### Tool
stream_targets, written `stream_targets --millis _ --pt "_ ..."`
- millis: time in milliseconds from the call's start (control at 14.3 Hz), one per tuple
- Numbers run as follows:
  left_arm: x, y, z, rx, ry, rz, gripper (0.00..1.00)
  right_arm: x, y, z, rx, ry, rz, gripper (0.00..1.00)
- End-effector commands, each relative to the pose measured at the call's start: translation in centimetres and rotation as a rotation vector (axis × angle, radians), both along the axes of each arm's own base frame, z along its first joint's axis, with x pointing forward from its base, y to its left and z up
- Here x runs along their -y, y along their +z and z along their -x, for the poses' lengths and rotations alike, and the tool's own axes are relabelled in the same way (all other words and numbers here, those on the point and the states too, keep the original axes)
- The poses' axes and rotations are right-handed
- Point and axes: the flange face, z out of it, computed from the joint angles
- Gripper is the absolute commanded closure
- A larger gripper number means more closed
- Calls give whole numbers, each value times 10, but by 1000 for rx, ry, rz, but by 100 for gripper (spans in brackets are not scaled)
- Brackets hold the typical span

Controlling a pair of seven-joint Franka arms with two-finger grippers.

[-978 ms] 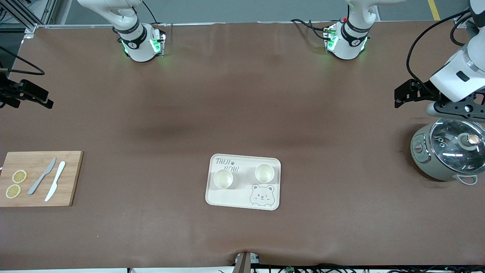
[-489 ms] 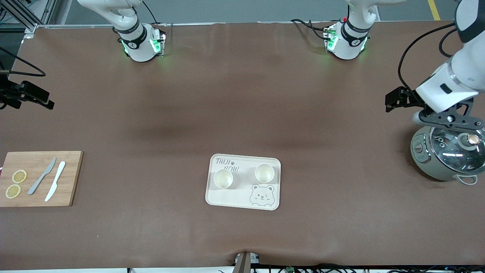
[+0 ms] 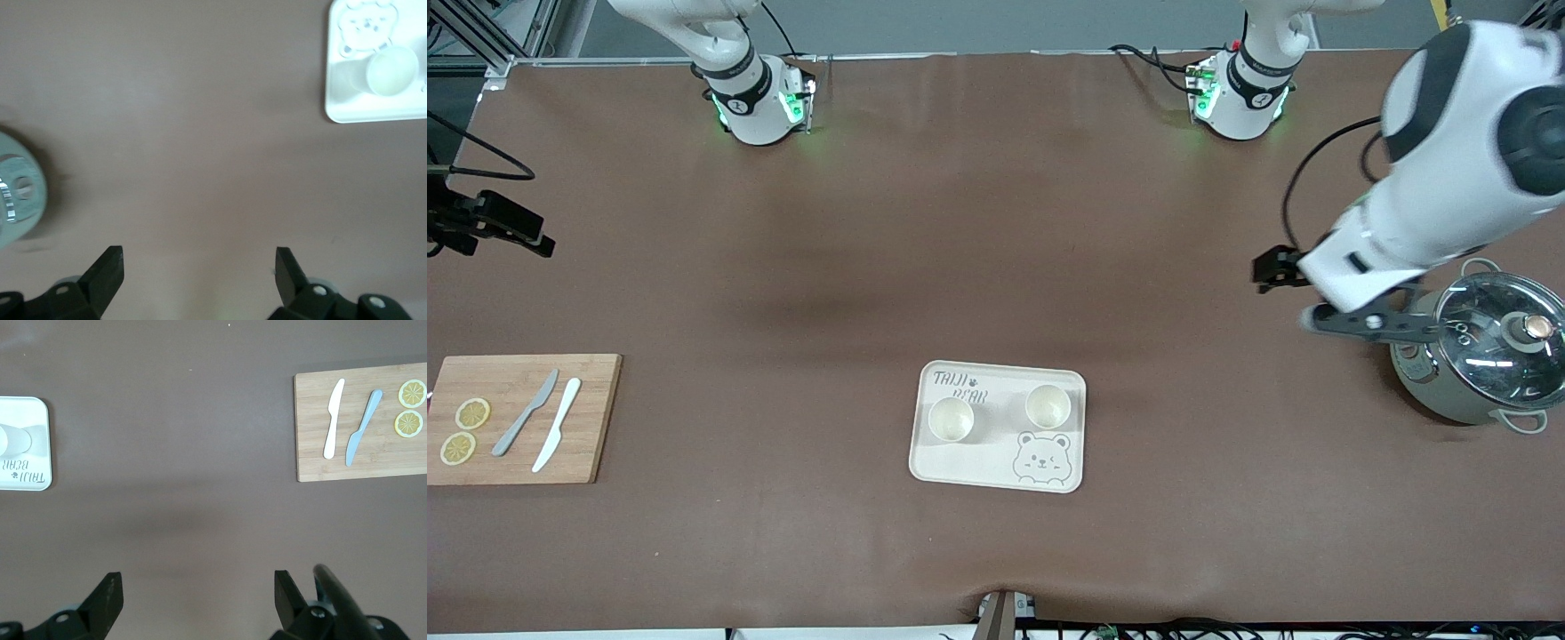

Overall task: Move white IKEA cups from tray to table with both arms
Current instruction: 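Move the left gripper from the pot toward the cup on the tray, then lower the left gripper onto a cup while the right gripper approaches the tray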

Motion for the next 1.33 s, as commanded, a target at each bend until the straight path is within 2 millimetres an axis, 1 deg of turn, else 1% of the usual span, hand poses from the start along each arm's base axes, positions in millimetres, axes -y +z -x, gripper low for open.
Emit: stream_targets --millis 0,70,210,419,559,629,769,908,1118,1188,1258 --pt "39 -25 -7 13 0 0 0 2 0 -1 -1 -11 -11 0" --pt "53 -38 -11 20 12 7 0 2 -5 -3 -11 -9 -9 0" --pt "87 -62 -20 41 -15 27 0 2 -5 -4 -9 -9 -11 0" --pt "125 -99 -32 55 -54 49 0 2 -6 -4 -12 -9 -9 0" --pt "142 -123 -41 97 -66 79 0 2 -6 -4 -12 -9 -9 0" --pt "154 -136 -43 116 -77 96 0 2 -6 -4 -12 -9 -11 0" --pt "166 -163 -49 137 -84 116 0 2 -6 -4 -12 -9 -9 0" --pt "186 -190 -45 144 -108 121 0 2 -6 -5 -12 -9 -11 0" --pt "191 -213 -47 153 -112 131 0 2 -7 -5 -12 -8 -11 0" --pt "193 -219 -47 154 -116 130 0 2 -6 -5 -9 -8 -10 0" --pt "196 -221 -47 163 -120 135 0 2 -6 -5 -9 -8 -10 0"
